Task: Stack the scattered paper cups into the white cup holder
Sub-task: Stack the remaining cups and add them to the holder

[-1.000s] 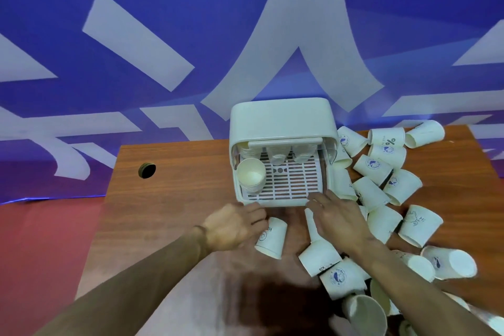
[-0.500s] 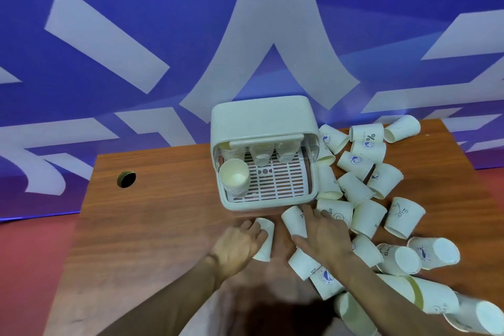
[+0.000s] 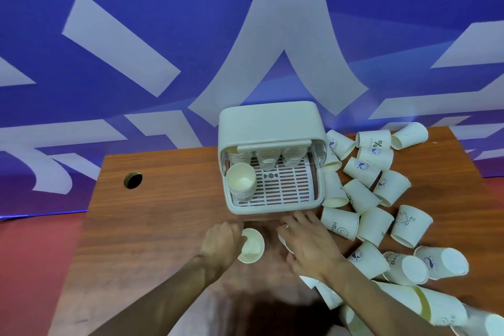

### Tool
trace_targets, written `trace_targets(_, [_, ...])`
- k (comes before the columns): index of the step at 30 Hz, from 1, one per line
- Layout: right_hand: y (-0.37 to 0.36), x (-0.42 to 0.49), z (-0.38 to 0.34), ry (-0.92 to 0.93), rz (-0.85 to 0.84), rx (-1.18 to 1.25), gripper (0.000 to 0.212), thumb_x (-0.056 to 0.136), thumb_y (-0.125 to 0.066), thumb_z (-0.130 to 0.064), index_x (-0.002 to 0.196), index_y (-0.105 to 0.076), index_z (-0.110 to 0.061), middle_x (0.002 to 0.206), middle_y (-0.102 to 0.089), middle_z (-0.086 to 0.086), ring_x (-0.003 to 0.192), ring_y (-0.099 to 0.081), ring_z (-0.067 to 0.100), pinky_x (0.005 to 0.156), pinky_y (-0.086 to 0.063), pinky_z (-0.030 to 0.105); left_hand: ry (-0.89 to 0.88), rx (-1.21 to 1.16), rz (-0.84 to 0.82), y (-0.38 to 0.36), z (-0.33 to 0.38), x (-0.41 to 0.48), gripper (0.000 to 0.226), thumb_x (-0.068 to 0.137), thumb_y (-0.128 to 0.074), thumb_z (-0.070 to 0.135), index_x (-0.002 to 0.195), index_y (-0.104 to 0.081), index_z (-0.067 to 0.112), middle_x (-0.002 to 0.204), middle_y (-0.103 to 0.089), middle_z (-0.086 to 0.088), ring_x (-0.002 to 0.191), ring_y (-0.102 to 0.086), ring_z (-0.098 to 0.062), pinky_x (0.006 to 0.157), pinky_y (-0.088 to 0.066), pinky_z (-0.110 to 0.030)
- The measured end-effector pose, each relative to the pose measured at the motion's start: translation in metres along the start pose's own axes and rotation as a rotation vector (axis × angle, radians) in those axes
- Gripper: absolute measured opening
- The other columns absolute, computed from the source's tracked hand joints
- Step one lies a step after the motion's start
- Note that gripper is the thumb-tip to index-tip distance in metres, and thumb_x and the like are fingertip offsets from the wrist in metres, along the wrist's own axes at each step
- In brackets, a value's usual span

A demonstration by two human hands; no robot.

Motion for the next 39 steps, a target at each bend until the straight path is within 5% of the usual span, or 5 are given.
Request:
trace_targets(8, [-0.003, -0.007, -0.008, 0.060, 0.045, -0.034, 0.081, 0.067, -0.073, -0.042, 0.138, -0.050, -0.010, 0.140, -0.053, 0.008, 0.126, -0.051, 0.028, 0.105, -0.043, 0.044, -0.423, 0.113, 0.374, 0.011, 0.010, -0.031, 0.056, 0.077, -0.050, 0.073, 0.094, -0.053, 0.020, 0.089, -0.053, 0.006, 0.072, -0.056, -0.018, 0.043, -0.040, -0.030])
trace_targets(15, [0.000, -0.025, -0.010, 0.152, 0.225, -0.017, 0.006, 0.079, -0.064, -0.023, 0.076, -0.061, -0.019, 0.076, -0.057, -0.003, 0.082, -0.049, 0.024, 0.077, -0.042, 0.036, -0.592, 0.330, 0.190, -0.011, 0.027, -0.034, 0.029, 0.061, -0.079, 0.049, 0.069, -0.064, 0.026, 0.068, -0.060, 0.009, 0.052, -0.058, -0.015, 0.039, -0.037, -0.022])
trace_targets(27, [0.060, -0.031, 0.028, 0.109, 0.519, 0.047, 0.008, 0.092, -0.066, -0.023, 0.086, -0.071, -0.026, 0.082, -0.065, -0.009, 0.071, -0.053, 0.020, 0.063, -0.040, 0.032, -0.526, 0.208, 0.334, 0.073, 0.051, -0.024, 0.024, 0.081, -0.071, 0.034, 0.064, -0.059, 0.024, 0.057, -0.056, 0.006, 0.041, -0.051, -0.020, 0.036, -0.028, -0.022])
trace_targets(35, [0.070, -0.011, 0.091, -0.195, 0.359, 0.245, 0.028, 0.075, -0.078, -0.001, 0.098, -0.074, -0.016, 0.091, -0.070, -0.003, 0.079, -0.065, 0.021, 0.046, -0.046, 0.028, -0.309, 0.110, 0.295, 0.097, 0.064, 0.028, 0.022, 0.096, -0.053, 0.030, 0.076, -0.058, 0.022, 0.073, -0.066, -0.001, 0.062, -0.059, -0.032, 0.049, -0.031, -0.028])
trace_targets(39, [0.052, 0.006, 0.099, -0.250, 0.278, 0.376, 0.018, 0.092, -0.062, -0.006, 0.106, -0.073, -0.009, 0.101, -0.070, 0.003, 0.095, -0.063, 0.023, 0.069, -0.054, 0.041, -0.220, 0.167, 0.160, 0.082, 0.072, 0.055, 0.011, 0.092, -0.055, 0.020, 0.082, -0.059, 0.022, 0.082, -0.068, -0.003, 0.073, -0.062, -0.031, 0.054, -0.030, -0.030])
Point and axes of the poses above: each hand's wrist, its own x-axis towards the middle knuckle, its own y-axis out of the back of the hand, z = x × y, the point moved 6 cm from there along x, towards the middle knuckle
